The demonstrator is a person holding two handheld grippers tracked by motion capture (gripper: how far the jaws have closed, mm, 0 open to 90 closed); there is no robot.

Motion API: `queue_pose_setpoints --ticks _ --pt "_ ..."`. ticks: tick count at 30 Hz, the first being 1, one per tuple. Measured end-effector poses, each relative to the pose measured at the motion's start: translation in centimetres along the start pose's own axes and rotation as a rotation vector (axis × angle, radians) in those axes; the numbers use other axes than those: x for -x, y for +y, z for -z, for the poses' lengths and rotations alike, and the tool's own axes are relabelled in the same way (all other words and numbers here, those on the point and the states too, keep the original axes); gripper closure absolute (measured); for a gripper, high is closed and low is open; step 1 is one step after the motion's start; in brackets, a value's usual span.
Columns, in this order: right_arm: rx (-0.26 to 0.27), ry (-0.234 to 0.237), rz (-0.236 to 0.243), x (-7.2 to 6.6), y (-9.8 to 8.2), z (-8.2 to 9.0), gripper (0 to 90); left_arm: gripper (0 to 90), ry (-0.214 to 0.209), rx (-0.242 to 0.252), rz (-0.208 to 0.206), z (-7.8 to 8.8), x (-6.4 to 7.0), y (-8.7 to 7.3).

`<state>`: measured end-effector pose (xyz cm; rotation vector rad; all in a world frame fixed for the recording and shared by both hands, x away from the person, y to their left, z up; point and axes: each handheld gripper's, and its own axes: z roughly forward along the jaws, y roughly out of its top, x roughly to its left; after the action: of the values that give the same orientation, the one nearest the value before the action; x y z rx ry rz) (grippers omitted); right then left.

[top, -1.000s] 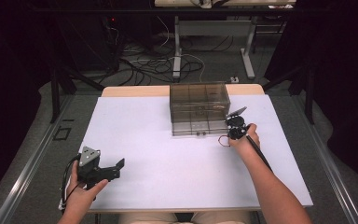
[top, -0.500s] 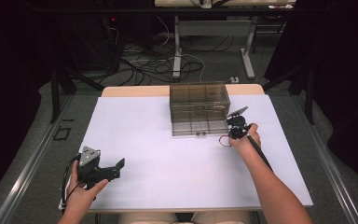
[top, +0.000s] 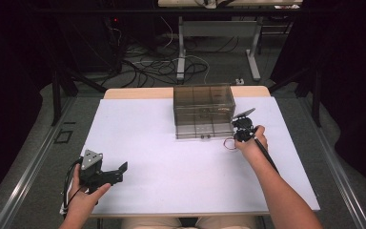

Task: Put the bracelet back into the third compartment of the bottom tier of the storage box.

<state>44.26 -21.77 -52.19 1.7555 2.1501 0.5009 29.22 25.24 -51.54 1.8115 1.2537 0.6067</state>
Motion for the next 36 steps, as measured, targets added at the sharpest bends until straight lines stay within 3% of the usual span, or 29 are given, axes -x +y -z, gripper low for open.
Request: queue_pose_setpoints --ticks 6,15,36 --pt "0.022 0.025 -0.029 0.2 0.1 0.5 90.0 0.8 -0.001 0.001 -0.006 0.0 0.0 0.0" --pt "0.017 0.021 -0.014 0.4 0.2 0.9 90.0 0.8 -0.001 0.0 -0.008 0.0 0.0 0.0" --pt "0.04 0.022 -0.031 0.8 0.7 2.1 90.0 0.8 0.003 -0.003 -0.014 0.0 0.0 0.0"
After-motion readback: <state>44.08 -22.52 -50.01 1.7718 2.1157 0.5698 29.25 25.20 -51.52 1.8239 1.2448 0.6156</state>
